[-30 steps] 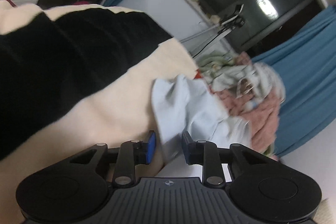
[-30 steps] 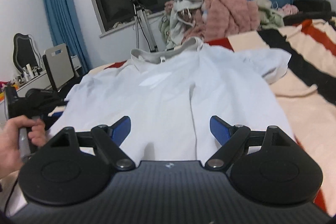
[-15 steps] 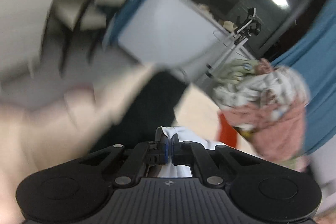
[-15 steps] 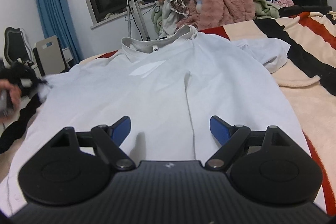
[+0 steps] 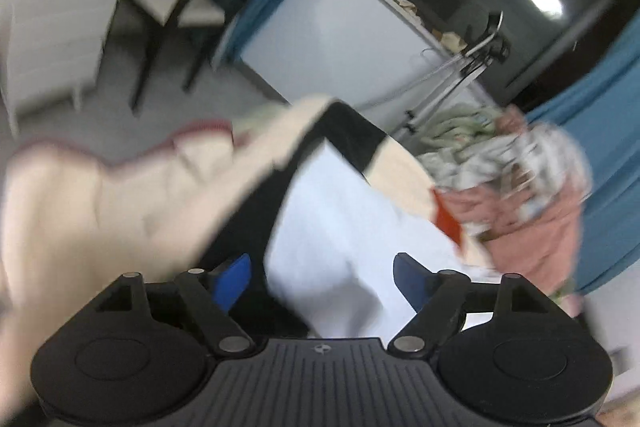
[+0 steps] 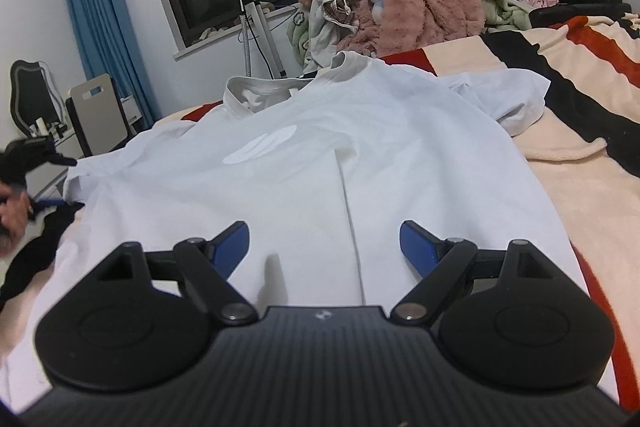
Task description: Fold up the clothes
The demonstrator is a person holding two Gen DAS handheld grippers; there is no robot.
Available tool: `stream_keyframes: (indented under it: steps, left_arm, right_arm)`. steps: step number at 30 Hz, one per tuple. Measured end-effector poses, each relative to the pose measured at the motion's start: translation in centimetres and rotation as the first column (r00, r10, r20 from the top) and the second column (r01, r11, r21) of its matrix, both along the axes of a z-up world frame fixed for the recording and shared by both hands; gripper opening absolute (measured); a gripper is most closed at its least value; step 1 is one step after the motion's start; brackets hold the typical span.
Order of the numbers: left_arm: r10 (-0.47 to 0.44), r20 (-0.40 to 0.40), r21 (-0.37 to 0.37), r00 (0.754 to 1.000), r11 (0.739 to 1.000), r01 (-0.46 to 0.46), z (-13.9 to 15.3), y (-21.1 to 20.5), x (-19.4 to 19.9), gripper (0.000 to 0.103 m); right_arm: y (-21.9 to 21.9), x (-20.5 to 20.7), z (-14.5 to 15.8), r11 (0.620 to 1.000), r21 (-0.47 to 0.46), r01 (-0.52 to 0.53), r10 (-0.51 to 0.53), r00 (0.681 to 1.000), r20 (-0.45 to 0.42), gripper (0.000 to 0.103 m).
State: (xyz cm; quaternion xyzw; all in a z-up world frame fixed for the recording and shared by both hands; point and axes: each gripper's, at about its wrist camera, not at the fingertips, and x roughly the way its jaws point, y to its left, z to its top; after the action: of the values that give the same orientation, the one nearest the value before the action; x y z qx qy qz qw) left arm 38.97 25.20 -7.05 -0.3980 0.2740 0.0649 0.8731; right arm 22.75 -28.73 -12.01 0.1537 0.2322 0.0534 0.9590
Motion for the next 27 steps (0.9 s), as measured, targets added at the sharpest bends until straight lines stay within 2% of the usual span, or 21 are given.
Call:
stream_keyframes:
  steps: [2,3,6,7,9,10,12,13,14,15,16,17,20,22,24,26,27]
  left_arm:
    - [0.001,0.036,-0.096,0.999,0.995,0.002,-1.3,-0.2,-0.7,0.087]
    - [0.002,0.047,-0.116,0.999,0.993,0.003,-2.0,-0.1,-1.1,0.090]
    - [0.022,0.073,-0.106,0.997,0.994,-0.015,-2.9,-0.3,0.0,0.089]
    - [0.026,0.102,-0.095,0.994,0.995,-0.016,-3.1,-0.5,0.6,0.081]
    - [0.042,0.116,-0.040,0.992,0.999,-0.037,-3.0,-0.8,2.9,0.074]
    - [0.054,0.106,-0.028,0.993,0.998,-0.051,-3.1,-0.9,4.3,0.072]
    - [0.066,0.101,-0.049,0.993,0.997,-0.062,-3.4,-0.9,6.6,0.071]
    - [0.071,0.103,-0.032,0.992,0.997,-0.068,-3.5,-1.2,7.6,0.068]
    - [0.075,0.104,-0.004,0.992,0.997,-0.075,-3.6,-1.6,8.4,0.063]
    - [0.078,0.100,0.040,0.992,0.996,-0.083,-3.5,-2.0,9.2,0.043]
    - [0.084,0.088,0.081,0.993,0.993,-0.091,-3.5,-2.4,10.0,0.008]
    - [0.086,0.083,0.098,0.993,0.991,-0.094,-3.5,-2.4,10.6,0.004]
    - [0.111,0.201,0.150,0.973,0.978,-0.143,-2.5,-2.4,10.5,0.003]
    - [0.116,0.166,0.229,0.979,0.961,-0.153,-2.1,-2.5,11.4,0.003]
    - [0.092,0.119,0.279,0.989,0.952,-0.122,-2.3,-2.7,12.2,0.004]
    - [0.065,0.071,0.322,0.995,0.943,-0.084,-2.6,-3.0,13.1,0.007]
    - [0.049,0.061,0.340,0.997,0.938,-0.067,-2.5,-3.1,13.0,0.013]
  right_arm:
    - [-0.1,-0.1,0.1,1.000,0.009,0.000,0.000,1.000,-0.002,0.084]
    - [-0.1,-0.2,0.0,1.000,0.012,0.000,0.000,1.000,-0.004,0.084]
    - [-0.2,-0.3,-0.1,1.000,0.021,0.001,0.000,1.000,-0.014,0.084]
    - [-0.2,-0.3,-0.1,1.000,0.022,0.003,-0.003,1.000,-0.016,0.084]
    - [-0.2,-0.2,-0.2,1.000,0.020,0.007,-0.007,1.000,-0.019,0.084]
    - [-0.1,-0.1,-0.2,1.000,0.013,0.009,-0.009,1.000,-0.021,0.084]
    - [0.3,0.1,-0.3,1.000,-0.011,0.021,-0.021,0.999,-0.027,0.084]
    - [0.4,0.2,-0.3,1.000,-0.016,0.020,-0.021,0.999,-0.026,0.084]
    - [0.4,0.3,-0.4,1.000,-0.019,0.019,-0.020,1.000,-0.020,0.084]
    - [0.5,0.4,-0.4,1.000,-0.022,0.021,-0.022,1.000,-0.015,0.084]
    - [0.5,0.6,-0.4,0.999,-0.024,0.022,-0.022,1.000,-0.013,0.084]
    - [0.5,0.7,-0.5,0.999,-0.025,0.021,-0.022,1.000,-0.013,0.084]
    - [0.4,1.1,-0.9,1.000,-0.016,0.023,-0.023,1.000,-0.016,0.084]
    - [0.1,1.3,-0.7,0.999,-0.006,0.039,-0.039,0.999,0.006,0.084]
    - [-0.1,1.3,-0.3,0.999,-0.001,0.054,-0.054,0.998,0.039,0.084]
    - [0.0,1.2,0.2,0.998,-0.017,0.057,-0.055,0.995,0.082,0.084]
    - [0.1,1.2,0.3,0.998,-0.030,0.054,-0.051,0.995,0.088,0.084]
